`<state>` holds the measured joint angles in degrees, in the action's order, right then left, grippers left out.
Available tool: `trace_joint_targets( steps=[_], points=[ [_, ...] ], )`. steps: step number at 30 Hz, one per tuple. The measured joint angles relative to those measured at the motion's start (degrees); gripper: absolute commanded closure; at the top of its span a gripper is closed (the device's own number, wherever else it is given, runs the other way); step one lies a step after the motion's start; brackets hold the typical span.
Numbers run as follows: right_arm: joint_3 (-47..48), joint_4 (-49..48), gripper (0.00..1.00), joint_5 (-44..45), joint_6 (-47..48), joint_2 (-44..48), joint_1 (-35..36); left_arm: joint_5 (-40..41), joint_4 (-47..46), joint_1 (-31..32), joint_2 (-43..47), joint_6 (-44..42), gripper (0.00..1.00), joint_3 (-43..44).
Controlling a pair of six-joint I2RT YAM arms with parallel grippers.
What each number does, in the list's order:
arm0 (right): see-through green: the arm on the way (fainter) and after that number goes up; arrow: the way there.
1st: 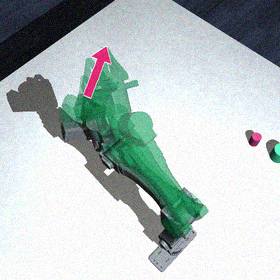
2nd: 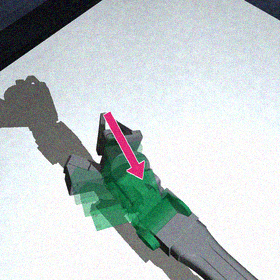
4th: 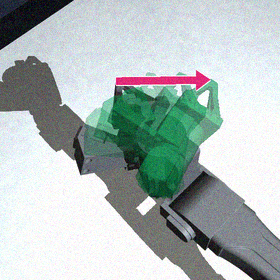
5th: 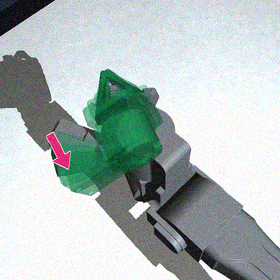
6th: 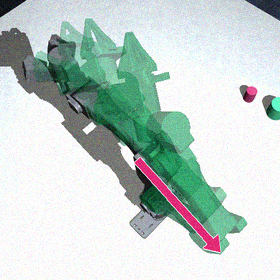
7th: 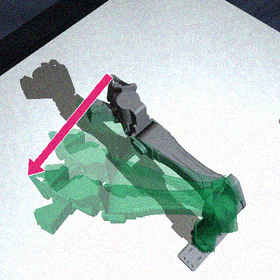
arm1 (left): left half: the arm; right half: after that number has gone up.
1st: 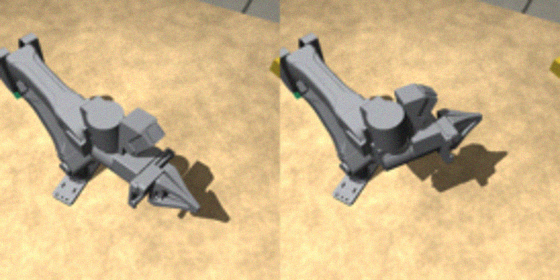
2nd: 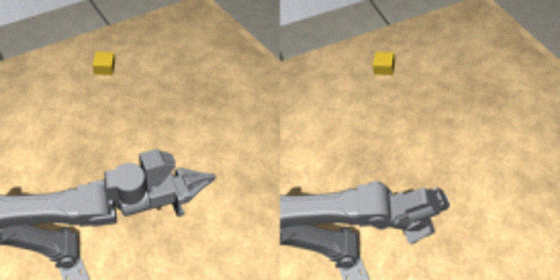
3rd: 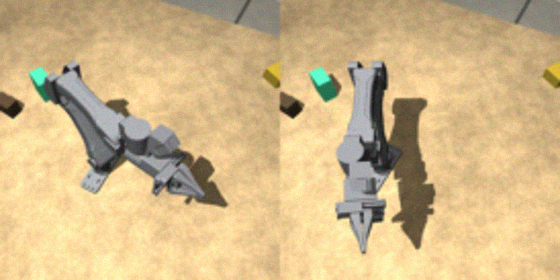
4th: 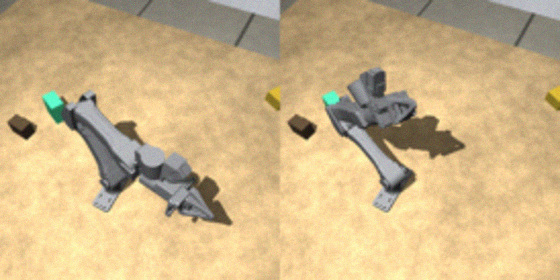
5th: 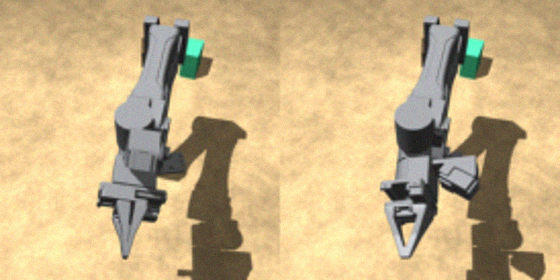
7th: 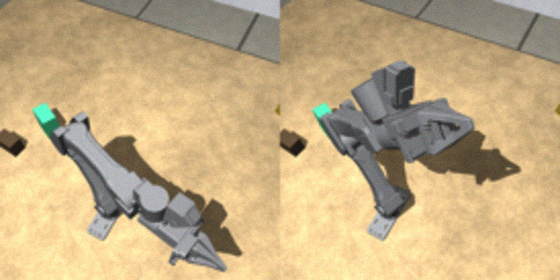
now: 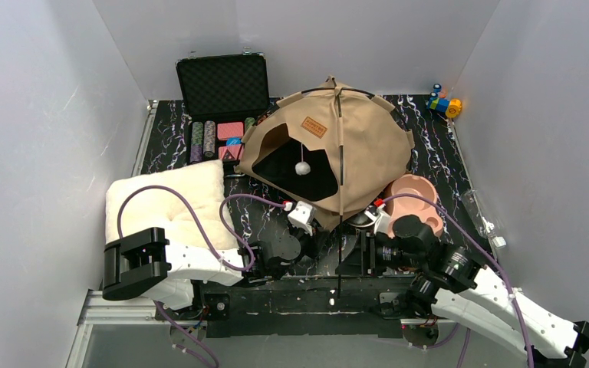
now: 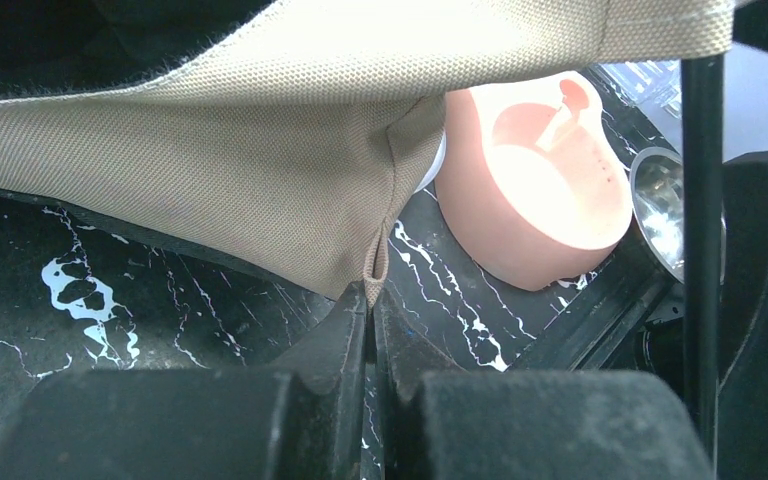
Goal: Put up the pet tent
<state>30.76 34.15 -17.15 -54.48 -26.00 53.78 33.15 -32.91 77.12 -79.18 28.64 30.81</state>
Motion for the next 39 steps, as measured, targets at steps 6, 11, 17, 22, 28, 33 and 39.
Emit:
trace_joint_targets(
  steps=[6,11,17,22,28,33,39],
  points=[
    [-2.4,-4.4,0.54,-0.6,-1.3,-2.6,1.8,0.1,0.0,0.0,0.0,0.0,1.0,0.0],
    [-3.2,-5.6,0.72,-0.4,-2.3,-2.9,3.6,0.1,0.0,0.0,0.4,0.0,1.0,0.0],
    [-4.4,-7.9,0.99,-0.2,-2.2,-3.7,4.9,0.4,-0.3,0.0,0.7,-0.1,1.0,-0.5],
    [-1.4,-7.3,0.99,3.8,-0.1,-5.3,5.2,-0.5,-3.3,0.0,0.7,-2.2,1.0,-2.8],
    [7.8,-6.1,0.99,14.0,4.3,-9.7,5.5,-4.4,-14.1,-0.1,2.3,-8.3,1.0,-9.1],
    [10.4,-8.4,0.99,23.6,8.5,-15.0,5.6,-5.0,-17.1,0.6,2.7,-14.1,1.0,-10.9],
    [10.5,-12.3,0.99,30.1,12.3,-20.1,5.0,-0.8,-19.2,3.1,1.1,-20.1,1.0,-11.5]
  ],
)
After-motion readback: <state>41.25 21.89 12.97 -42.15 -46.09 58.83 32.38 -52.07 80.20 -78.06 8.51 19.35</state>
